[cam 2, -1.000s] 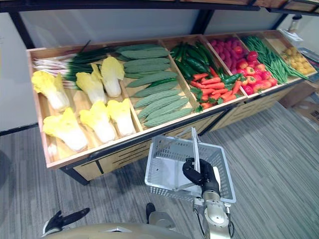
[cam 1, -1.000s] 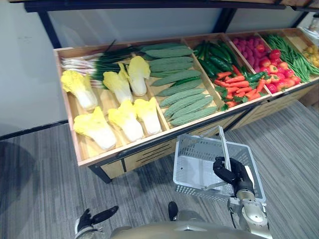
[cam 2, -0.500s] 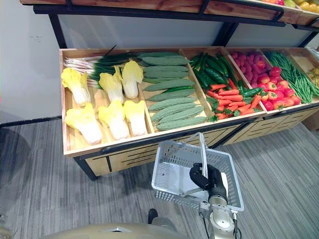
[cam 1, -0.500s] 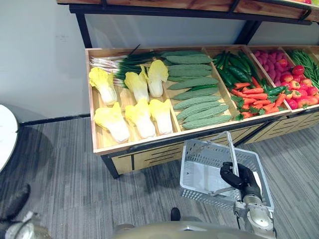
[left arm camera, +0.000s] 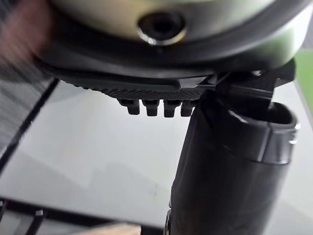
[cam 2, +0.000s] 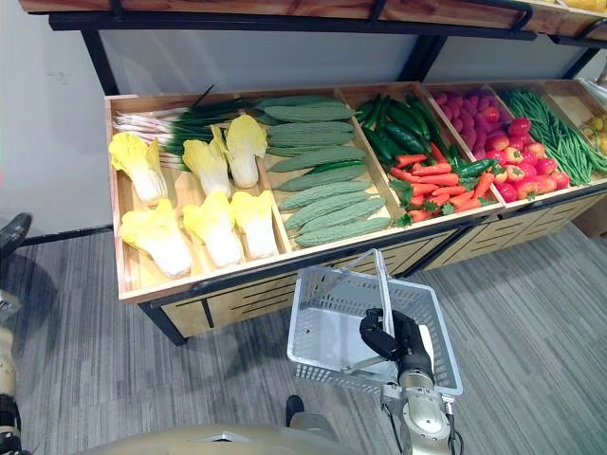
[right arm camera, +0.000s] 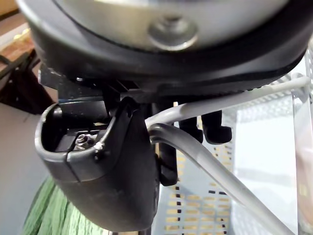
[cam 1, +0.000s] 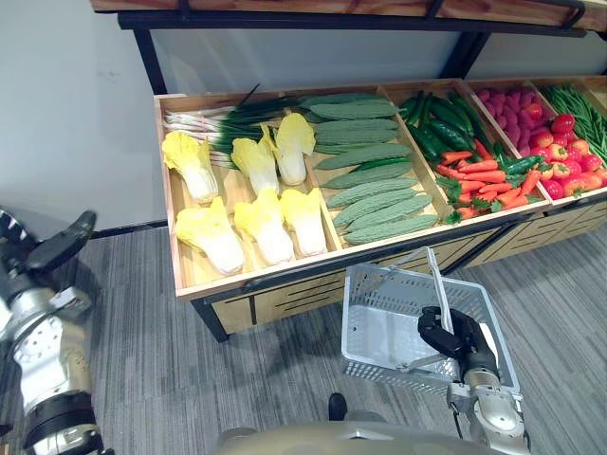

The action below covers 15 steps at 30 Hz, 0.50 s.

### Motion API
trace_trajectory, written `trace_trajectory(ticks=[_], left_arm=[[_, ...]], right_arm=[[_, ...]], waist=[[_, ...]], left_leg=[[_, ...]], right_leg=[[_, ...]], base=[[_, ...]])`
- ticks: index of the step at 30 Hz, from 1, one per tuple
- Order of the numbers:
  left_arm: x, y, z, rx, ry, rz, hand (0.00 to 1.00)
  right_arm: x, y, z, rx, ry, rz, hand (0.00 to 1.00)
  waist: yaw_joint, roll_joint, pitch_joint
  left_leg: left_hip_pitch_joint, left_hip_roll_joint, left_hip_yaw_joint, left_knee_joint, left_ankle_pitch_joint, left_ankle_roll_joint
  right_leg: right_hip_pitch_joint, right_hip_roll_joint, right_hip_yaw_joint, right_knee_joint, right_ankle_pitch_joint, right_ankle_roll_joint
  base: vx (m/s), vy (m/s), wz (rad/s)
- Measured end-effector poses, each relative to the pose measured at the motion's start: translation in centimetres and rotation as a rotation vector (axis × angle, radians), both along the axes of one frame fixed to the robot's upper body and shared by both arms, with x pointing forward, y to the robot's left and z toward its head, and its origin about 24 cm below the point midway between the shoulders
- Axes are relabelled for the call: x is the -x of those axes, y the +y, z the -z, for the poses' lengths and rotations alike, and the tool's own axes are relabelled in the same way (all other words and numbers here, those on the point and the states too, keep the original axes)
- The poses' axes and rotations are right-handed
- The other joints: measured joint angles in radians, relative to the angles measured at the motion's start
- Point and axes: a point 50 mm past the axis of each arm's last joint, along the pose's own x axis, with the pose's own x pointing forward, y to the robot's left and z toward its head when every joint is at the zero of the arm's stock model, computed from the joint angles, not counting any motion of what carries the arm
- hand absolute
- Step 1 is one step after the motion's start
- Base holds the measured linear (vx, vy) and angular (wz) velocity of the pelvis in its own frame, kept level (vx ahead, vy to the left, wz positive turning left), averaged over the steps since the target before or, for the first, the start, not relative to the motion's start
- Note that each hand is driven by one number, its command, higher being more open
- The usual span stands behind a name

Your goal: Pick vegetable in the basket

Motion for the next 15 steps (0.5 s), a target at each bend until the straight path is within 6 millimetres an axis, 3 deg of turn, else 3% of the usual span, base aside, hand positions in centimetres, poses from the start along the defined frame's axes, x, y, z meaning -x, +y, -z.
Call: trace_trajectory(ticks=[7, 9, 15], left_arm=[[-3.3, -4.4, -0.5, 0.018, -0.042, 0.245, 1.0], [-5.3, -6.9, -0.9, 0.016, -0.05, 0.331, 1.0], [-6.3, -10.3, -1.6, 0.018, -0.101, 0.443, 1.0]], right_arm=[[0.0, -0.3, -0.2, 0.011, -0.004, -0.001, 0.0], [-0.2, -0.2, -0.4, 0.011, -0.014, -0.012, 0.0], [-0.3, -0.1, -0.7, 0.013, -0.024, -0.03, 0.0]], waist=[[-0.027, 0.018, -0.001], [-0.026, 0.022, 0.0], [-0.056, 0.033, 0.002]], left_leg=[[-0.002, -0.008, 0.004, -0.001, 0.003, 0.003], [-0.001, -0.011, 0.008, -0.001, 0.004, 0.005], [-0.002, -0.011, 0.027, -0.003, 0.004, 0.006]], right_leg=[[-0.009, -0.006, 0.005, 0.001, 0.002, 0.003], [-0.01, -0.009, 0.01, 0.001, 0.005, 0.003], [-0.014, -0.007, 0.029, -0.013, 0.019, 0.003]], base=[[0.0, 0.003, -0.01], [-0.03, 0.012, -0.05], [-0.03, 0.011, -0.11]])
